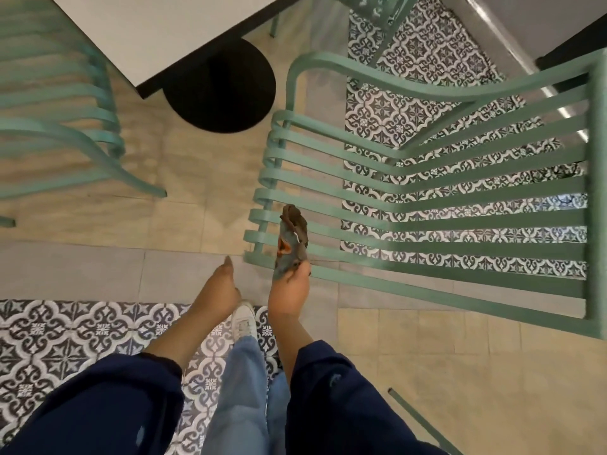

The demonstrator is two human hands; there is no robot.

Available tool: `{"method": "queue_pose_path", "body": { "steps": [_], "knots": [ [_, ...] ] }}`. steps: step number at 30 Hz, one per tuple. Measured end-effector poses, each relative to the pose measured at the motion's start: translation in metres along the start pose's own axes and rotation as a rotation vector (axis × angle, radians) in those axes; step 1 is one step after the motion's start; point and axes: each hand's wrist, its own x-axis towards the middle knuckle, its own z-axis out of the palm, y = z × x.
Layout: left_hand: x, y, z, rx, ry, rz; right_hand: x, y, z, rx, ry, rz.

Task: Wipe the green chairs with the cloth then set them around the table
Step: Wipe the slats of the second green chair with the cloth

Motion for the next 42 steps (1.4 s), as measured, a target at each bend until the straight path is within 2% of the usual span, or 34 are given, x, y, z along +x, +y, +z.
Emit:
{"method": "queue_pose_path", "body": {
  "steps": [4, 9, 12, 15, 17, 18, 22, 24, 27, 34, 39, 42],
  "knots": [
    [-0.010, -0.021, -0.023, 0.044, 0.082, -0.088, -0.016, -0.016, 0.006, 0.012, -0.119, -0.032],
    [-0.024, -0.020, -0.046, 0.058, 0.089, -0.086, -0.017, -0.040, -0.003, 0.346, -0.323, 0.030],
    [-0.034, -0.013, -0.049, 0.032, 0.096, -0.063, -0.010, -0.052, -0.024, 0.362, -0.374, 0.107],
    [-0.047, -0.003, -0.046, -0.062, 0.129, -0.057, -0.004, -0.067, -0.051, 0.349, -0.401, 0.103],
    [-0.055, 0.010, -0.044, -0.237, 0.151, -0.085, -0.004, -0.080, -0.071, 0.419, -0.457, 0.135],
    [-0.058, 0.018, -0.042, -0.403, 0.132, -0.107, -0.006, -0.086, -0.080, 0.458, -0.495, 0.169],
    [-0.083, 0.057, -0.039, -1.114, -0.153, -0.150, -0.018, -0.104, -0.115, 0.479, -0.723, 0.344],
    [-0.089, 0.069, -0.036, -1.319, -0.273, -0.120, -0.026, -0.107, -0.126, 0.471, -0.840, 0.402],
    [-0.098, 0.088, -0.030, -1.452, -0.338, -0.070, -0.034, -0.102, -0.139, 0.459, -0.943, 0.430],
    [-0.111, 0.102, -0.017, -1.543, -0.455, 0.023, -0.029, -0.096, -0.154, 0.273, -0.933, 0.314],
    [-0.108, 0.088, -0.009, -1.626, -0.533, 0.107, -0.028, -0.117, -0.161, -0.078, -0.769, -0.006],
    [-0.107, 0.085, -0.012, -1.603, -0.558, 0.110, -0.021, -0.122, -0.168, -0.100, -0.751, -0.111]
  ]
}}
